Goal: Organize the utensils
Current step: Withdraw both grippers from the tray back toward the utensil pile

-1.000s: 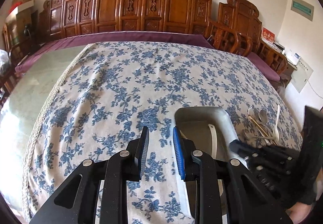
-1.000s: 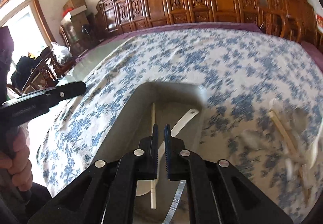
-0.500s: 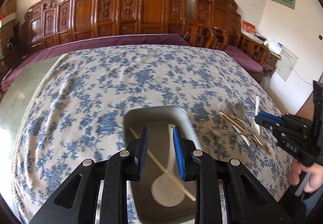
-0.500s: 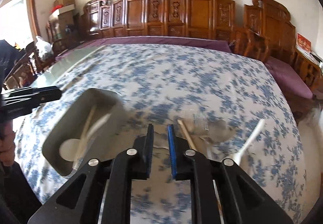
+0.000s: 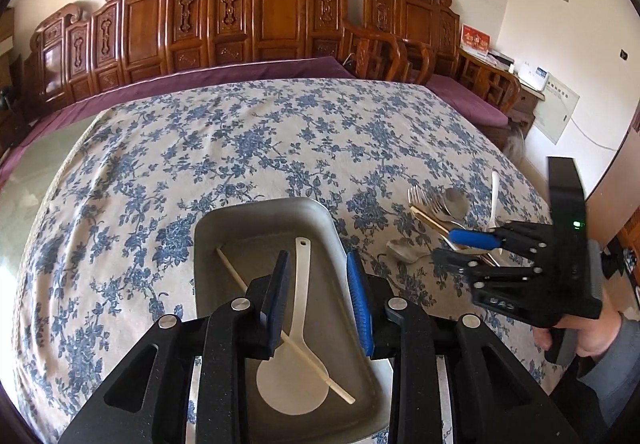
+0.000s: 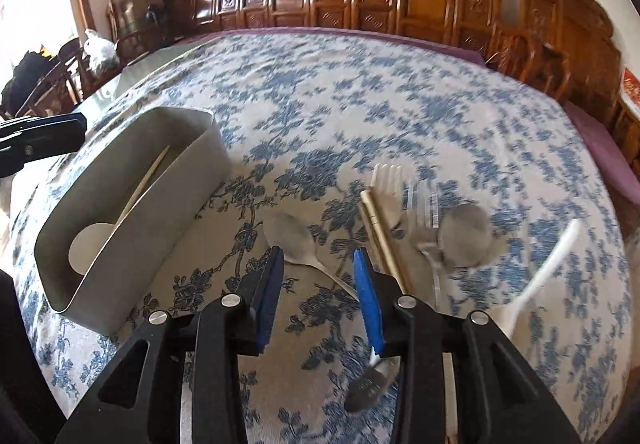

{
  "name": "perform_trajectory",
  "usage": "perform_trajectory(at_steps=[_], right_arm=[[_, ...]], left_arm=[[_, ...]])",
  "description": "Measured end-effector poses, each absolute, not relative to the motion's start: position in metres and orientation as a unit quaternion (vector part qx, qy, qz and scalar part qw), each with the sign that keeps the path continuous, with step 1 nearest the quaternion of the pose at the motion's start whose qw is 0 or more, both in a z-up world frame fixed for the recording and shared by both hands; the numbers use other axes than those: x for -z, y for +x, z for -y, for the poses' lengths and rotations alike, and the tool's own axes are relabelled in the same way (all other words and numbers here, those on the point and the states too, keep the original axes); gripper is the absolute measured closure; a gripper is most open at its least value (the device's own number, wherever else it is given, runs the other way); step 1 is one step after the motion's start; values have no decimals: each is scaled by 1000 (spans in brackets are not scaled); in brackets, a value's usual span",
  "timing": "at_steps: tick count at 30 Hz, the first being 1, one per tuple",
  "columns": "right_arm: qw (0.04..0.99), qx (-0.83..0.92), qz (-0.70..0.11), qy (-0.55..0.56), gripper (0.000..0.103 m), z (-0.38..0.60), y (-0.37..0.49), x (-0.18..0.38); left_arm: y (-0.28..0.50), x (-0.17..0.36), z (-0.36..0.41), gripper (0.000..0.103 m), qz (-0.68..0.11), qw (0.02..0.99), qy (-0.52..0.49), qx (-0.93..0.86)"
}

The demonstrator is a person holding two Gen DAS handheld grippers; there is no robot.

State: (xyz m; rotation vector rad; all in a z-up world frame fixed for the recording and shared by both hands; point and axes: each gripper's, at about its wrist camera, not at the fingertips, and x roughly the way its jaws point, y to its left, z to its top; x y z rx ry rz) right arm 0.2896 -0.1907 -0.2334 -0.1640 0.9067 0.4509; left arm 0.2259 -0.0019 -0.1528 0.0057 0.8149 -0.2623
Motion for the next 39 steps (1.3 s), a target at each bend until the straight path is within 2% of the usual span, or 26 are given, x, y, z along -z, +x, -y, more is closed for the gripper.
perform_trajectory(at_steps=[2,3,13,14,15,16,17,18,22,34,39], right_arm=[[870,-224,-431,-83,58,184,294,235],[870,-227,-430,-84,51,182,297,237],[860,-229,-430,-152,52,147,303,257],[860,-227,-432,-148,53,148,305,257],[862,-224,-432,-145,64,150,306,257],[863,-220,-433,-142,71,151,308,257],[864,-214,-433,-142,72,152,310,257],[865,-209,-433,-142,88,154,312,257],[876,-196,-423,-121,101,162,321,247],[907,-201,-368,-27,102,226,310,176],[914,-177,-366,7,102,271,314,168]], left_arm=[[226,154,3,76,-396,910,5,126],[226,154,3,76,-396,910,4,126],[227,158,2,76,-400,909,7,122],[227,159,2,76,-400,908,8,121],[226,159,2,76,-400,909,8,121],[227,159,2,76,-400,909,8,121],[227,159,3,76,-399,909,10,121],[226,159,4,76,-399,909,12,121],[222,159,9,76,-396,910,21,120],[214,160,45,76,-392,909,41,132],[213,164,69,76,-397,906,55,137]])
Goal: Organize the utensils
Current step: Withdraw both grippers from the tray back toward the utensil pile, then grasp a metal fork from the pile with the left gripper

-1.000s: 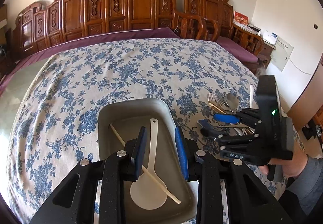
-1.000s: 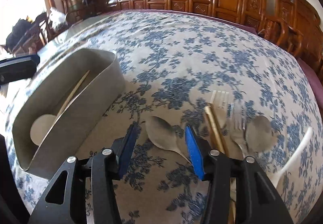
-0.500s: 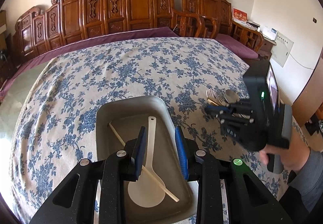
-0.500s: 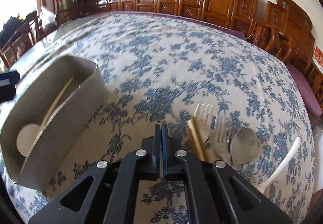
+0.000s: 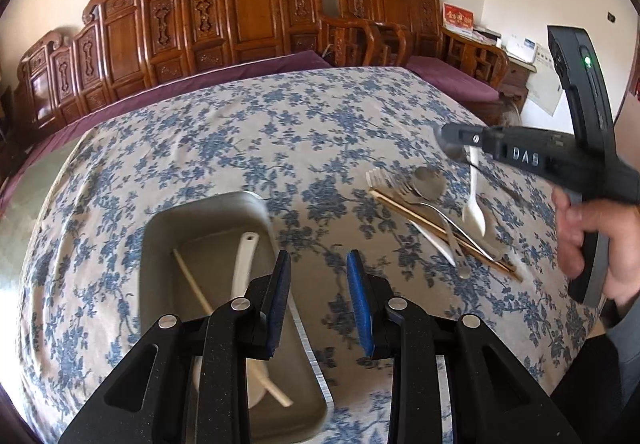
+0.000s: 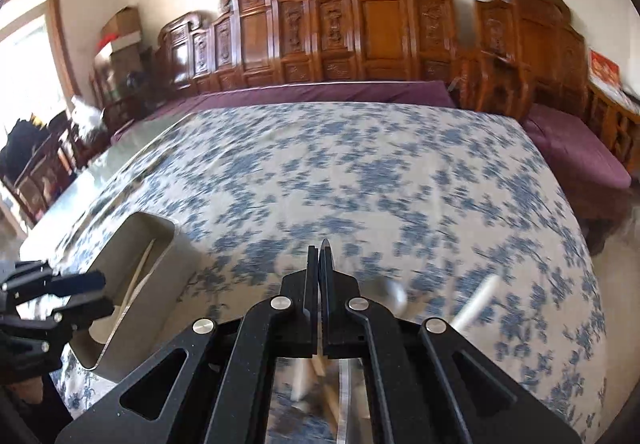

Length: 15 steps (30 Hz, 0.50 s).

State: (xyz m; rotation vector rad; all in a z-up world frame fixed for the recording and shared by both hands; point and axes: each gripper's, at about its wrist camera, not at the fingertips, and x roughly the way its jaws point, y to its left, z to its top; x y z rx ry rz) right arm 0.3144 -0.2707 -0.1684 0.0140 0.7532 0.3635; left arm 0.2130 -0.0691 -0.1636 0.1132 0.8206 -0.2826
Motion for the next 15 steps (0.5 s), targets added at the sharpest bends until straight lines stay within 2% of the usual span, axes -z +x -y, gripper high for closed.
perform_trajectory(at_steps=[15], right_arm=[[901,-148,-392,115,101,373,312,197]], left_arm=[[240,192,151,75,-438,882,52,168]])
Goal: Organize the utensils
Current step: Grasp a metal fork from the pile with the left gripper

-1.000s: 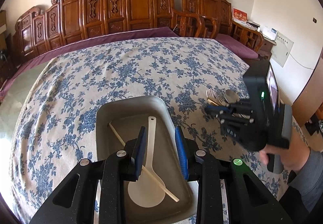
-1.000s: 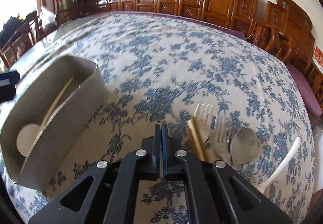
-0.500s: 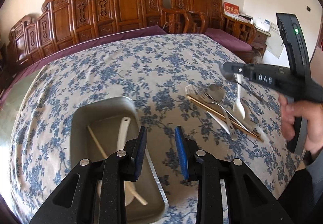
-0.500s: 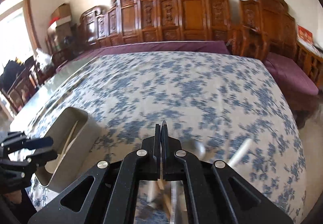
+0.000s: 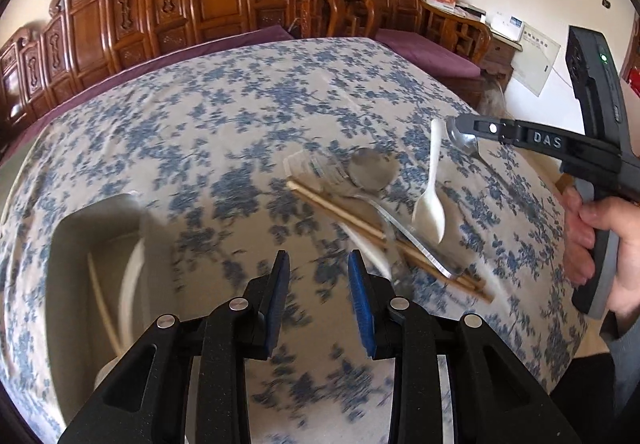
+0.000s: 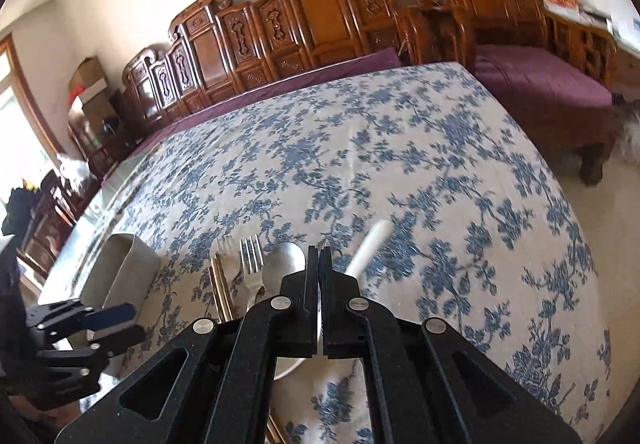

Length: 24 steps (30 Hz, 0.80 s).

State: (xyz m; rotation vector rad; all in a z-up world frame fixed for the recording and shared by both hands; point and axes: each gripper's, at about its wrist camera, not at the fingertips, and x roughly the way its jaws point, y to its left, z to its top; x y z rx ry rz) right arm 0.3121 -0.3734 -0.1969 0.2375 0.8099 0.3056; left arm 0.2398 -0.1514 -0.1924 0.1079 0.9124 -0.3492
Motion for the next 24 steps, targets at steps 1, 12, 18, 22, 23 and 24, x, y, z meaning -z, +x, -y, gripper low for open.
perform_trajectory(at_steps=[1,12,18,22,23,24], right_arm=[[900,-147,-393,121,101,378,312,199],[897,-138,-400,126,101,386,316,210],[895,-140,-402,135,101,390,317,213],[895,-142,-400,136,101,390,316,213],[895,-143,-400,135,101,389,316,213],[895,-144,-400,134,101,389,316,213]], left_arm=[[242,193,154,75,-438,881,51,168],[289,221,200,75,-473,862,16,181],[305,234,213,75,-490,854,3,175],[313,239,215,76,-508,844,-10,171],[314,240,215,77,-512,842,-13,168],[315,241,215,79,-514,842,-14,165]])
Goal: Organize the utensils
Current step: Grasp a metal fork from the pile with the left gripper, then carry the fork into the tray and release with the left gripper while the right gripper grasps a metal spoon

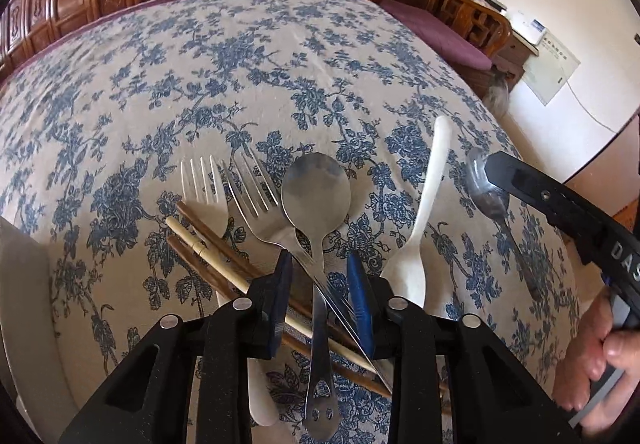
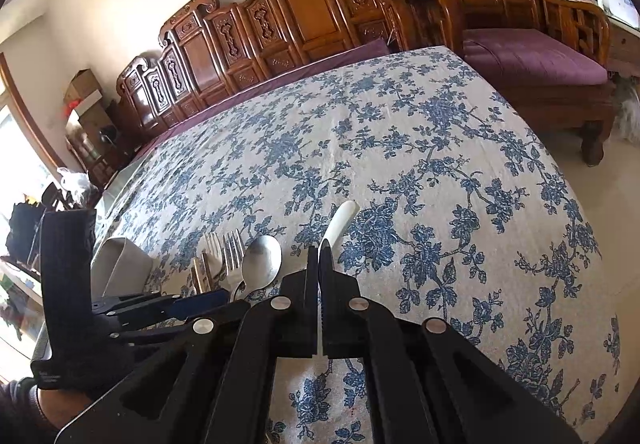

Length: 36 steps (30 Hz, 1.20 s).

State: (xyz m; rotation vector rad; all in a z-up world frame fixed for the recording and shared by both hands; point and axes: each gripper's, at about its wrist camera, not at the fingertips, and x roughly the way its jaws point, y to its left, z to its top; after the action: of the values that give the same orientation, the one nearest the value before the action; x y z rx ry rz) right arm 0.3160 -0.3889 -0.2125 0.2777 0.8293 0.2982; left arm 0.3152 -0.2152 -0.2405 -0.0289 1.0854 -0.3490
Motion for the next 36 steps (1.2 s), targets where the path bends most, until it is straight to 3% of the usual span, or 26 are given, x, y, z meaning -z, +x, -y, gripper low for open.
perform_trajectory(at_steps=[16,36], right_arm=[[896,-150,-397,131,101,384,316,209],[896,-161,-397,118,101,363,320,204]], left_arm=[[311,235,205,100,-513,845,-21,150],[302,202,180,101,-478,864,-9,155]])
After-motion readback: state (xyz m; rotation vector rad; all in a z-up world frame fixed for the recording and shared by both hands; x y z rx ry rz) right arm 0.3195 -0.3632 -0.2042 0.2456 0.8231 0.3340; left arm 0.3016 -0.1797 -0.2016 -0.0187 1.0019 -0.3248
